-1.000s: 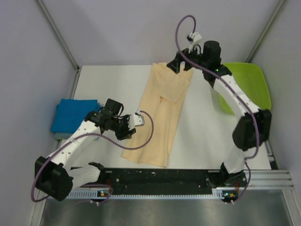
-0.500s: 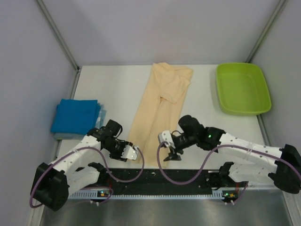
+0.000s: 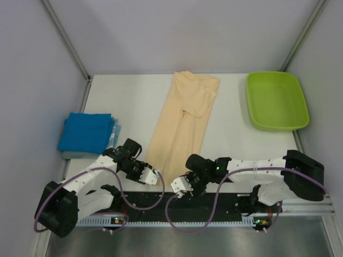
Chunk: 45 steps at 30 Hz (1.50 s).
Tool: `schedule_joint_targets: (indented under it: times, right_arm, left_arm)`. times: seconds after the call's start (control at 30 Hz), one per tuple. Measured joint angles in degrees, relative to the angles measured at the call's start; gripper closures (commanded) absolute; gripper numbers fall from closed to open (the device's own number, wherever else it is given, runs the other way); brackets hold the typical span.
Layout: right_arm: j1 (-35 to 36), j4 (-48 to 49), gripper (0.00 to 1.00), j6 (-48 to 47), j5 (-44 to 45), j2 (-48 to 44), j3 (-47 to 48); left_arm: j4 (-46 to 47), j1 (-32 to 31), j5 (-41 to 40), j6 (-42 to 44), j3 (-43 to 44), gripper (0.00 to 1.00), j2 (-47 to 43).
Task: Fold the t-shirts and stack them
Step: Grab the bottom of the folded rectangular tshirt with both arms, then fold the folded rectangular tshirt in 1/3 of the way
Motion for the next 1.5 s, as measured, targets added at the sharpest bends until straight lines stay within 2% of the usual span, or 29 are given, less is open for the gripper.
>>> schedule_joint_targets:
  times: [0.13, 0.2, 0.23, 0.27, 0.4, 0.5, 0.63, 0.8, 0.93, 1.13, 1.27, 1.5]
  right_arm:
    - [0.55, 2.73, 0.72, -0.39, 2.08, 3.76, -0.04]
    - [0.70, 3.48, 0.85, -0.44, 3.15, 4.79, -0.17]
    - [0.72, 3.91, 0.97, -0.22, 3.08, 4.94, -0.35]
    - [0.85, 4.02, 1.00, 0.07, 3.06, 4.94, -0.35]
    - [0.87, 3.43, 1.00, 2.19, 5.38, 4.63, 0.39]
    - [-2.03, 1.46, 1.00, 5.79, 4.92, 1.84, 0.85]
    - [-13.25, 0.28, 1.00, 10.82, 2.43, -4.11, 3.30]
    - [-24.68, 0.50, 1.00, 14.47, 1.51, -4.52, 8.09]
    - [-32.46, 2.32, 1.00, 16.28, 1.01, 0.37, 10.84]
    - [-40.37, 6.03, 1.00, 18.10, 0.79, 10.45, 16.31]
    - [-44.11, 8.66, 1.00, 18.25, -0.09, 14.47, 18.86]
    - [-46.71, 11.04, 1.00, 18.18, -1.95, 20.44, 23.32]
  left_arm:
    - [1.92, -0.72, -0.22, -1.64, -0.04, 0.99, 0.63]
    - [2.56, -0.79, -0.61, -2.29, -0.13, 1.00, 0.57]
    - [2.64, -0.83, -0.76, -2.75, -0.13, 1.00, 0.42]
    - [2.62, -0.85, -0.92, -3.37, -0.11, 1.00, 0.20]
    - [1.27, -0.92, -1.31, -8.59, 1.95, 1.00, 0.42]
    - [-0.11, -0.96, -1.33, -13.81, 7.72, 1.00, 1.77]
    - [1.49, -0.96, -1.77, -20.87, 17.77, 1.00, 5.79]
    - [5.64, -0.76, -4.81, -27.30, 29.90, 1.00, 16.65]
    - [7.52, 0.20, -7.06, -30.01, 39.60, 1.00, 27.87]
    - [7.58, 2.25, -9.51, -31.47, 55.93, 1.00, 44.22]
    - [7.39, 3.15, -10.34, -31.50, 62.86, 1.00, 50.23]
    - [7.34, 3.45, -11.28, -31.52, 68.35, 1.00, 57.00]
